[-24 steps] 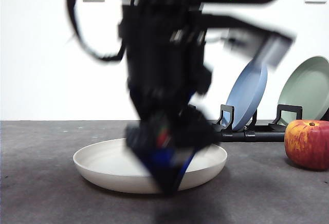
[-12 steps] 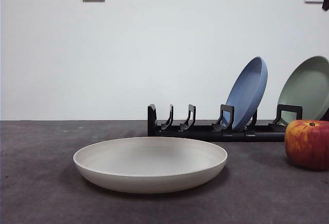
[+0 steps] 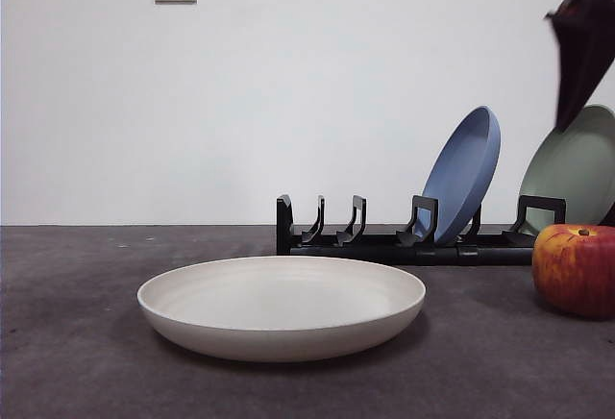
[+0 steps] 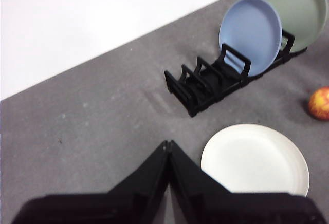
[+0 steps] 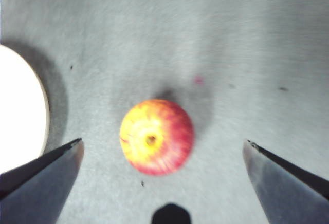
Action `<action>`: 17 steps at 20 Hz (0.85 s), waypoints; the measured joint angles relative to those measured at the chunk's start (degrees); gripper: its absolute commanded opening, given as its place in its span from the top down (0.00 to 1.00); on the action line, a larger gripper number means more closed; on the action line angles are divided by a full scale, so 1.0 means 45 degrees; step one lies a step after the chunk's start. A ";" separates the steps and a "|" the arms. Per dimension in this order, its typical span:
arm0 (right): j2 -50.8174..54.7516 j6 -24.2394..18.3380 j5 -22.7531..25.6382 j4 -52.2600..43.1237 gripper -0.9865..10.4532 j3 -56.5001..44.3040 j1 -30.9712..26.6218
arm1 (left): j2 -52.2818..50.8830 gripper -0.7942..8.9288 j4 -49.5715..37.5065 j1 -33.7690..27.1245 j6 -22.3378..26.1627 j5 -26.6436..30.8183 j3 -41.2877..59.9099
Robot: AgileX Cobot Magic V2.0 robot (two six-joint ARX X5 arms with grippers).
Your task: Take the yellow plate from the plate rack,put the plate on the table,take the apple from the table,put the apple in the plate
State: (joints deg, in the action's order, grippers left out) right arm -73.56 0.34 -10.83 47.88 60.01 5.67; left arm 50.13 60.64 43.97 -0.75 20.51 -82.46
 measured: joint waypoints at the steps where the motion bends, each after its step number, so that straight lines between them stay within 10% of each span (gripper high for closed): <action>1: -0.0340 0.0000 0.0160 -0.0194 0.36 0.0000 0.0262 | 0.0000 0.93 0.0097 0.0000 -0.0044 -0.0005 0.0000; 15: -0.4269 0.0029 0.1778 -0.1083 0.37 0.0019 0.1443 | 0.0121 0.93 0.0257 0.0000 -0.0321 -0.1020 0.0005; 17: -0.4551 0.0029 0.1778 -0.1073 0.52 0.0019 0.1535 | 0.0170 0.93 0.0257 0.0000 -0.0321 -0.1025 0.0005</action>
State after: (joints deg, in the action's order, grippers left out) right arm -94.04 0.47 -2.83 43.05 60.10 12.58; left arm 50.89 61.80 43.97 -2.20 15.90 -82.43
